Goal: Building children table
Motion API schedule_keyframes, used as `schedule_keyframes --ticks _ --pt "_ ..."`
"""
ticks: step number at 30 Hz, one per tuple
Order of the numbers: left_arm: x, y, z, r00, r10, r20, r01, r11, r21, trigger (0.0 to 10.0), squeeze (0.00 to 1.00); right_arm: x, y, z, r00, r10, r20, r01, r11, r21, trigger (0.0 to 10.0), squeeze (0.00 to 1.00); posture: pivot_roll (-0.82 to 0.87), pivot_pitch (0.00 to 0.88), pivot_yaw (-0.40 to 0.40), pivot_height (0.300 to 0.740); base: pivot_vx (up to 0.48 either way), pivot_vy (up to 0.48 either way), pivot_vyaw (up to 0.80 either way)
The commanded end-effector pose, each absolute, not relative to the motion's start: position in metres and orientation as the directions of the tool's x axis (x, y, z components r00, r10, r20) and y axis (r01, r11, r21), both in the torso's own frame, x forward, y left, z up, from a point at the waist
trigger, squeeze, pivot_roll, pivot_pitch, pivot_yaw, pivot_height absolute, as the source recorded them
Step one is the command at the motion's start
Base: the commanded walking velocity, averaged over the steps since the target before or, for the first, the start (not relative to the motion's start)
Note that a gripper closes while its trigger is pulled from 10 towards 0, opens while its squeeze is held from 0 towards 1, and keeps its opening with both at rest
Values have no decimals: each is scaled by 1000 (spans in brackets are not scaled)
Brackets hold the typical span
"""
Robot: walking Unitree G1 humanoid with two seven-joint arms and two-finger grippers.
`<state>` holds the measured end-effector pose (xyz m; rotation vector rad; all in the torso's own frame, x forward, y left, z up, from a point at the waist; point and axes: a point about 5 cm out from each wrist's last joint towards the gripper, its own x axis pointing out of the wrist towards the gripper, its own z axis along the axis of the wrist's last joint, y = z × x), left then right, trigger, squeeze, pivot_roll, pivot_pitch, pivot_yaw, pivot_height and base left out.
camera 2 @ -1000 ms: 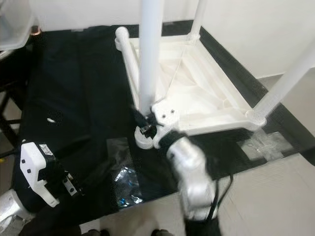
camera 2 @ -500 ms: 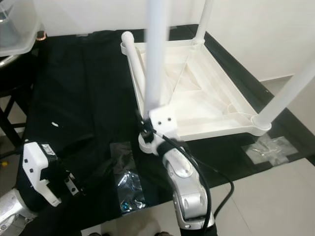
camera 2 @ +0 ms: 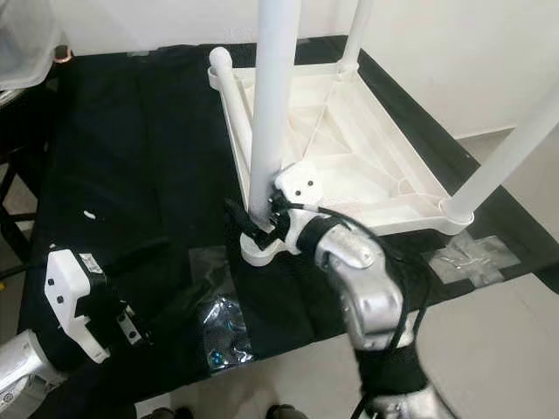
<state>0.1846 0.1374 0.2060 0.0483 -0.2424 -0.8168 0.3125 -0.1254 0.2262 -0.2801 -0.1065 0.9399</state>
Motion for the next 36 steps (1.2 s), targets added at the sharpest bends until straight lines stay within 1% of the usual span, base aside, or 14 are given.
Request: schedule_keyframes --ticks 1,8,9,10,11,12,18,25,29,30,31,33,35,36 --pt "183 137 204 655 -732 189 720 680 140 10000 0 317 -125 229 515 856 -42 -827 483 -288 10000 0 87 193 -61 740 0 0 0" --pt "182 138 205 660 -728 186 714 685 143 10000 0 333 -132 247 455 890 -25 -859 431 -278 10000 0 91 196 -64 740 0 0 0" --pt "182 138 205 662 -727 185 713 686 144 10000 0 334 -133 249 432 901 -30 -871 409 -271 8275 0 93 203 -63 740 0 0 0" --pt "181 138 205 662 -726 185 713 686 143 10000 0 334 -135 250 400 916 -40 -888 376 -263 4667 0 94 202 -62 740 0 0 0" --pt "181 138 205 662 -726 185 713 686 143 10000 0 334 -135 250 400 916 -40 -888 376 -263 4667 0 94 202 -62 740 0 0 0" --pt "181 138 205 662 -726 185 713 686 142 10000 0 334 -136 251 375 926 -45 -901 353 -252 0 0 91 206 -63 740 0 0 0" --pt "180 137 205 661 -727 185 715 685 141 10000 0 335 -138 250 329 943 -44 -920 310 -239 0 0 89 205 -65 740 0 0 0" --pt "181 137 204 661 -728 184 715 685 140 10000 0 330 -136 243 334 942 -25 -920 320 -228 0 0 82 203 -60 740 0 0 0" --pt "181 137 203 658 -731 180 719 681 139 10000 0 311 -125 224 481 875 45 -862 482 -160 0 0 77 203 -70 740 0 0 0" --pt "181 137 203 658 -731 180 719 681 139 10000 0 311 -125 224 481 875 45 -862 482 -160 0 0 77 203 -70 740 0 0 0" --pt "180 137 202 660 -730 177 717 683 139 10000 0 307 -118 216 570 819 73 -808 574 -133 0 0 77 203 -73 740 0 0 0" --pt "180 137 202 660 -730 177 717 683 139 10000 0 307 -118 216 570 819 73 -808 574 -133 0 0 77 203 -73 740 0 0 0" --pt "180 138 201 662 -730 171 718 683 138 10000 0 289 -106 186 829 557 55 -544 825 -153 0 0 73 207 -66 740 0 0 0" --pt "180 138 201 662 -730 171 718 683 138 10000 0 289 -106 186 829 557 55 -544 825 -153 0 0 73 207 -66 740 0 0 0"
